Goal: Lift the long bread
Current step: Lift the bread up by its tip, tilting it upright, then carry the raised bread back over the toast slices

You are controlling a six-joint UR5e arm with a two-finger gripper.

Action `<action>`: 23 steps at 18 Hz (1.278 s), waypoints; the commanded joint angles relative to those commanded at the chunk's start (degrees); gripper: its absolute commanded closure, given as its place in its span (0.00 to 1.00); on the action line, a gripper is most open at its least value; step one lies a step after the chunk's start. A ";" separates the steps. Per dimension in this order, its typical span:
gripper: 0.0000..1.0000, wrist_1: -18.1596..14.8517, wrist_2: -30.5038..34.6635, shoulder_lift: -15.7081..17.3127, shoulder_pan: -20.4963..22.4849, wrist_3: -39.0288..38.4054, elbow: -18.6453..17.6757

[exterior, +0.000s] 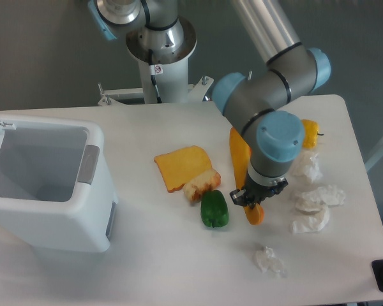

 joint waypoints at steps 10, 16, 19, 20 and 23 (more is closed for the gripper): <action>1.00 -0.62 9.33 4.92 -4.66 20.99 1.23; 1.00 -1.14 2.31 10.11 -6.51 26.72 0.52; 1.00 -1.49 -1.91 11.42 -6.77 28.39 0.00; 1.00 -1.67 -2.88 11.95 -6.77 30.40 -0.26; 1.00 -4.03 -3.24 12.83 -6.42 33.31 -0.18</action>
